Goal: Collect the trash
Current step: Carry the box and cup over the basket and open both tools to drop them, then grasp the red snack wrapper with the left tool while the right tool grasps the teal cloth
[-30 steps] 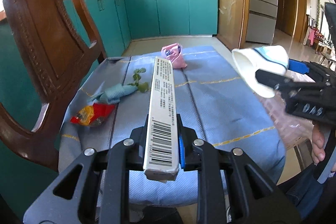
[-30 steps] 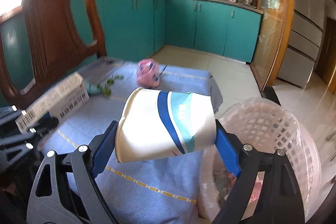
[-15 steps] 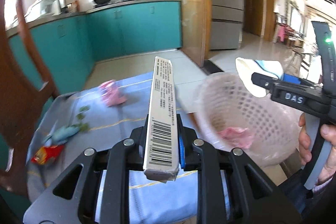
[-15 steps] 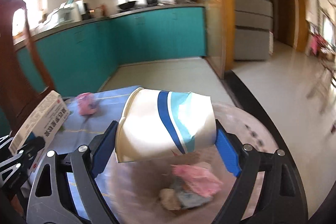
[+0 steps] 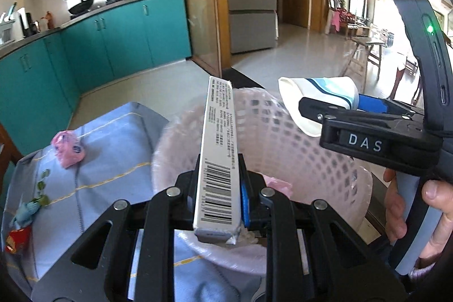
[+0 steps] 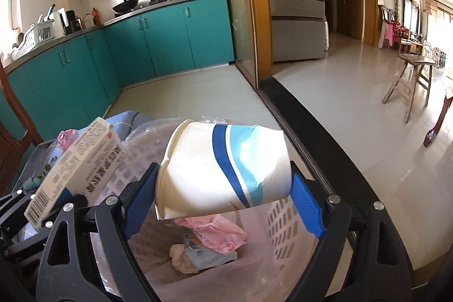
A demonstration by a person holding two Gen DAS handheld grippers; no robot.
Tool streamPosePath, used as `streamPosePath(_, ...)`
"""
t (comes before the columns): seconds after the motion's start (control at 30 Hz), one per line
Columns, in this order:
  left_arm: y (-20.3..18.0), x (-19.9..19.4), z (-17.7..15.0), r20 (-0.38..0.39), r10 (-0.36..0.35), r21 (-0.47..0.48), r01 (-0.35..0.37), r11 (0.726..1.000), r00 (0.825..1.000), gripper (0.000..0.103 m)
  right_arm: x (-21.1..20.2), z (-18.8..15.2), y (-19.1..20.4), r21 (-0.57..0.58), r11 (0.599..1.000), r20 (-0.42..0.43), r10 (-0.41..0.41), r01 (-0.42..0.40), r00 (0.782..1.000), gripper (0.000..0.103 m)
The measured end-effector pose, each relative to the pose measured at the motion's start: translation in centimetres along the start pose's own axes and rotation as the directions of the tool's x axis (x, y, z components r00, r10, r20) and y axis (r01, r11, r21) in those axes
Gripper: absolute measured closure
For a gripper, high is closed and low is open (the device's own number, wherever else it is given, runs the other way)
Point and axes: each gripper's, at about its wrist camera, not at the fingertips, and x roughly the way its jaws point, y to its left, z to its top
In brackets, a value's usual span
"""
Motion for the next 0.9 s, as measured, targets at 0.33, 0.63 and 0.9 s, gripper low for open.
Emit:
streamPosePath(0.33, 0.7, 0.2, -0.1, -0.002, 0.002, -0.023, -0.002, 1.000, 1.000, 0.049, 0.2, 0.1, -0.3, 0.037, 0.999, -0.020, 0.038, -0.037, 0.999, 0.017)
streamPosePath(0.63, 8.7, -3.0, -2.9, -0.002, 0.262, -0.170, -0.259, 0.951, 0.965, 0.045, 0.1, 0.1, 1.4, 0.007, 0.997, -0.015, 0.071, -0.071, 0.997, 0.017)
streamPosePath(0.9, 22.5, -3.2, -8.1, -0.246, 0.617, -0.178, -0.661, 0.729, 0.747, 0.050, 0.4, 0.0, 4.9, -0.076, 0.993, -0.020, 0.088, -0.090, 0.996, 0.017)
